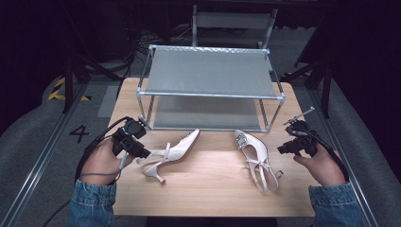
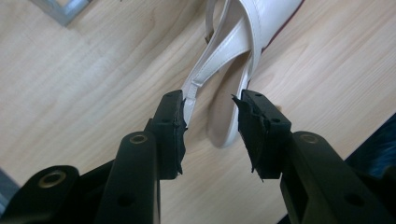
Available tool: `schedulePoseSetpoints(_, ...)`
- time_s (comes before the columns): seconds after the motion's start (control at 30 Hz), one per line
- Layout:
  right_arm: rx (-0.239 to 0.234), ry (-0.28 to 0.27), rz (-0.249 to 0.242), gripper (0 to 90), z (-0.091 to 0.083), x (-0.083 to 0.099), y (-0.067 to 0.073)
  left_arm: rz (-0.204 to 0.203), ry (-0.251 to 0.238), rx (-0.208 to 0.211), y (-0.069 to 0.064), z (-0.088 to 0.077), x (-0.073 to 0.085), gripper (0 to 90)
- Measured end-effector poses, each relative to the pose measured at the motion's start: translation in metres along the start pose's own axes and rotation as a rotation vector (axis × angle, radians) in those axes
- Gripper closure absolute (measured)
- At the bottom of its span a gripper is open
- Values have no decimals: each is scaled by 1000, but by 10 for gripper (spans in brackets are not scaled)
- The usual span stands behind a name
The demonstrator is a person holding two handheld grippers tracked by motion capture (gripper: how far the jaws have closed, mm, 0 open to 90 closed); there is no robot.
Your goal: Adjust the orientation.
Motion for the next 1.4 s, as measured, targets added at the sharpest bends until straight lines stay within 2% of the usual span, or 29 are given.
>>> schedulePoseSetpoints(0.07,1,-1,-3,654,0,0,-1,0,-11,-15,0,-1,0,623)
schedulePoseSetpoints(0.13,4,-4,-18,650,0,1,-1,23,-16,-32,-1,-1,-1,634)
schedulePoseSetpoints(0.23,19,-1,-50,618,1,1,-1,66,-13,-55,-6,1,-2,587)
schedulePoseSetpoints(0.37,21,-5,-54,608,0,1,1,76,-4,-67,-8,6,-5,559)
schedulePoseSetpoints(0.57,15,-13,-20,591,3,-1,2,73,-11,-35,-9,12,-11,473)
schedulePoseSetpoints(0.7,23,-8,-37,579,5,-1,4,74,-14,-13,-9,17,-16,459)
schedulePoseSetpoints(0.87,24,-16,-40,565,4,2,4,103,8,5,-13,28,-26,440)
schedulePoseSetpoints(1.07,27,-17,-27,559,4,7,2,145,9,10,-19,36,-35,433)
schedulePoseSetpoints(1.4,35,-11,-35,555,4,12,3,161,42,25,-19,53,-46,419)
Point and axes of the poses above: each handheld gripper's, and its own axes: z roughly forward along the jaws, x roughly out of its underside, y roughly to its left, the point moved 1 cm from there along z, roughly forward along the jaws, and after that the axes turned 2 degrees about y, right-handed, at the moved point
